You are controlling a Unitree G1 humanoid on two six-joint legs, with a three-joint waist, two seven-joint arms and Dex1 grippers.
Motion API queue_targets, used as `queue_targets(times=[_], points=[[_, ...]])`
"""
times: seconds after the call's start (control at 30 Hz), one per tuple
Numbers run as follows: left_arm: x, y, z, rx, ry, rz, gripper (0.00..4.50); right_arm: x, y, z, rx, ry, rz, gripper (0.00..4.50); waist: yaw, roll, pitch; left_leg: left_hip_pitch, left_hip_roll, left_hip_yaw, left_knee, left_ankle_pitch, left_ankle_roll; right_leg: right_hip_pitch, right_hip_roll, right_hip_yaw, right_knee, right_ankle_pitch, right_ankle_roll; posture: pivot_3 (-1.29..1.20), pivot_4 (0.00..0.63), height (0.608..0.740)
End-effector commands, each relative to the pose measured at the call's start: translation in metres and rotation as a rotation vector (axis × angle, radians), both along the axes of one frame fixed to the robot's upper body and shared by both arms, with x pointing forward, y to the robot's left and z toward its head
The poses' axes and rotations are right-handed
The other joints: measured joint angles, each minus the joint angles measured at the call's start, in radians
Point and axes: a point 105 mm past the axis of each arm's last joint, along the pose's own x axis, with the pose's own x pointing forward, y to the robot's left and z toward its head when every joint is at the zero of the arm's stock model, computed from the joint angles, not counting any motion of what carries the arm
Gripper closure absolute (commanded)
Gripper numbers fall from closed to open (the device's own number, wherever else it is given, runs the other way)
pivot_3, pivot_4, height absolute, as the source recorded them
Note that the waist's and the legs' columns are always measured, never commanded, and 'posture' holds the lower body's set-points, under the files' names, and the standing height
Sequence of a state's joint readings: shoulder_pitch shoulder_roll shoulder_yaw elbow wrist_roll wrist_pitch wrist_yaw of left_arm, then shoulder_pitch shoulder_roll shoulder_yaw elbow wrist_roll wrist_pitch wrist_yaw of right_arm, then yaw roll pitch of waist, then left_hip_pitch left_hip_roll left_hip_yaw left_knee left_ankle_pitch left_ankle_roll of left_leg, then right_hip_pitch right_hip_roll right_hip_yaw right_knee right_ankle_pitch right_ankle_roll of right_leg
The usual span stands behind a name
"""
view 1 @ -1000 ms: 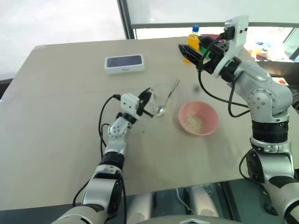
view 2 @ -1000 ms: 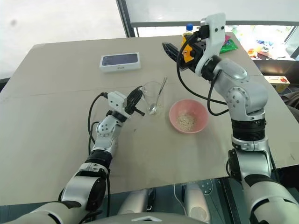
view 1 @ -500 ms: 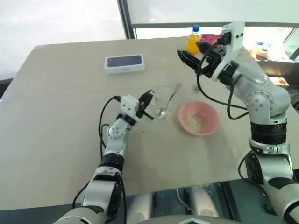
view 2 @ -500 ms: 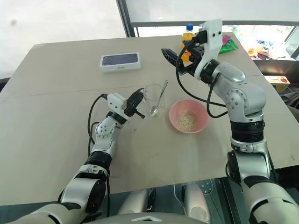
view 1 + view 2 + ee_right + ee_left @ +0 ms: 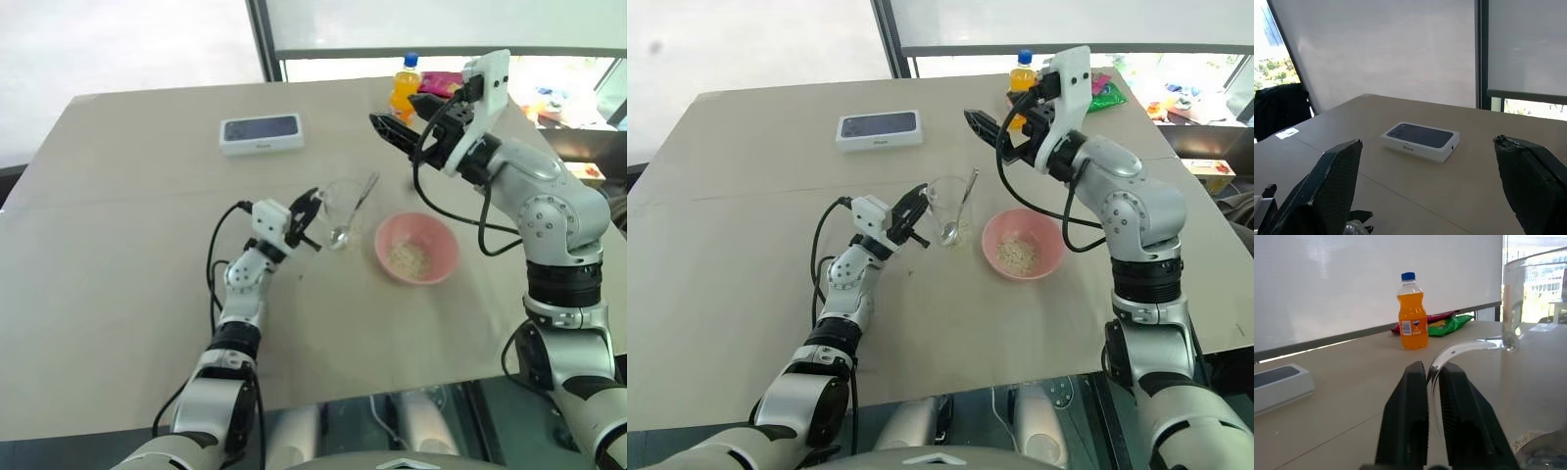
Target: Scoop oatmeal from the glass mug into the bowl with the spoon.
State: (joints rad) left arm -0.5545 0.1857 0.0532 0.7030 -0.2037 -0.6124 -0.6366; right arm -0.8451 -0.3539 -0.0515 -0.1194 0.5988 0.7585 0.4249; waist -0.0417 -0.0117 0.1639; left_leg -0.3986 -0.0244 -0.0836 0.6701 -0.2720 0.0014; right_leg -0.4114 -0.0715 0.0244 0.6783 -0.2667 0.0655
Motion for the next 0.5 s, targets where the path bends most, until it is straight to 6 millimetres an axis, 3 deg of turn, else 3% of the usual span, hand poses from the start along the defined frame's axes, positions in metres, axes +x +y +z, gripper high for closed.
queue_targets(times=[0.03, 0.13, 0.5], points=[[-0.002, 0.004, 0.009, -0.029, -0.034, 0.014, 1.97, -0.009, 0.001, 0.013, 0.005, -0.063, 0.021, 0.0, 0.0, 0.0, 0.0, 0.0, 0.0, 0.0, 0.0, 0.0, 0.0, 0.0, 0.0, 0.0, 0.0, 0.0, 0.0, 0.0, 0.15, 0.74], [-0.001, 0.004, 0.01, -0.029, -0.032, 0.014, 0.72, -0.01, 0.002, 0.012, 0.0, -0.061, 0.03, 0.0, 0.0, 0.0, 0.0, 0.0, 0.0, 0.0, 0.0, 0.0, 0.0, 0.0, 0.0, 0.0, 0.0, 0.0, 0.0, 0.0, 0.15, 0.74], [-0.013, 0.02, 0.014, -0.038, -0.043, 0.034, 0.72, -0.011, -0.003, 0.007, 0.004, -0.044, 0.027, 0.0, -0.001, 0.0, 0.0, 0.0, 0.0, 0.0, 0.0, 0.0, 0.0, 0.0, 0.0, 0.0, 0.0, 0.0, 0.0, 0.0, 0.15, 0.74]])
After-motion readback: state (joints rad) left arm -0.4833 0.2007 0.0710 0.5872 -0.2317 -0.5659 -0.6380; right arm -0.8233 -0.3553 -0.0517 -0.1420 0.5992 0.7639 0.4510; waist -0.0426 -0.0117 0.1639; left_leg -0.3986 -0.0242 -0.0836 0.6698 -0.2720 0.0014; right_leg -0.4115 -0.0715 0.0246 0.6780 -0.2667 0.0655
